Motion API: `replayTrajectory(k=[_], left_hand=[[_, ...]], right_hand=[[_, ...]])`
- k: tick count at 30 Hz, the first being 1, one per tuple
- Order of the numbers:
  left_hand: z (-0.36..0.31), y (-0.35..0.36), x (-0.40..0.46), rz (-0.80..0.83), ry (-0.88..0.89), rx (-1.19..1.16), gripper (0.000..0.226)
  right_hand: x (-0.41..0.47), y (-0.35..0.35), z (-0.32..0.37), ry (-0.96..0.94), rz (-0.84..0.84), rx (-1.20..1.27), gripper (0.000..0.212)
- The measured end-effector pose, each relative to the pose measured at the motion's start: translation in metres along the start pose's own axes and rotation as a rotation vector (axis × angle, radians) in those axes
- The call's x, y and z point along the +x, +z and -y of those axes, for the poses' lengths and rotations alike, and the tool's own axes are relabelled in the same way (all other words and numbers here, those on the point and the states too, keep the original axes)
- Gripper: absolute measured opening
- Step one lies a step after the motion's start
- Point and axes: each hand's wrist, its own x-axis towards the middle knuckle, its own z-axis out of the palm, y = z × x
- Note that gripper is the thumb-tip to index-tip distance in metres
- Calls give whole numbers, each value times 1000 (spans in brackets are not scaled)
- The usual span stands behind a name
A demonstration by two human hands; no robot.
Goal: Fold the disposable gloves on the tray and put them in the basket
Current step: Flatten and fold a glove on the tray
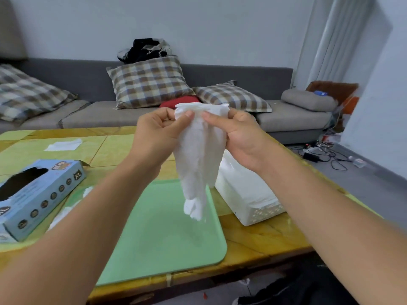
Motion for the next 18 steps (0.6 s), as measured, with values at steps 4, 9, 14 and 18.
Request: replayTrajectory(k=[4,9,14,18], left_hand=[[-18,23,-2,75,29,-36,14],[-25,46,1,204,-118,-34,28],[-10,71,16,276,-337,12,18],[-6,86,42,243,-236,56,14]], right_hand=[[-13,-28,27,-49,13,-19,35],[-26,-64,44,-49,-86,-9,26],[-15,-94,41,115,-118,-88,20],[18,-104,37,15,-177,-225,26]])
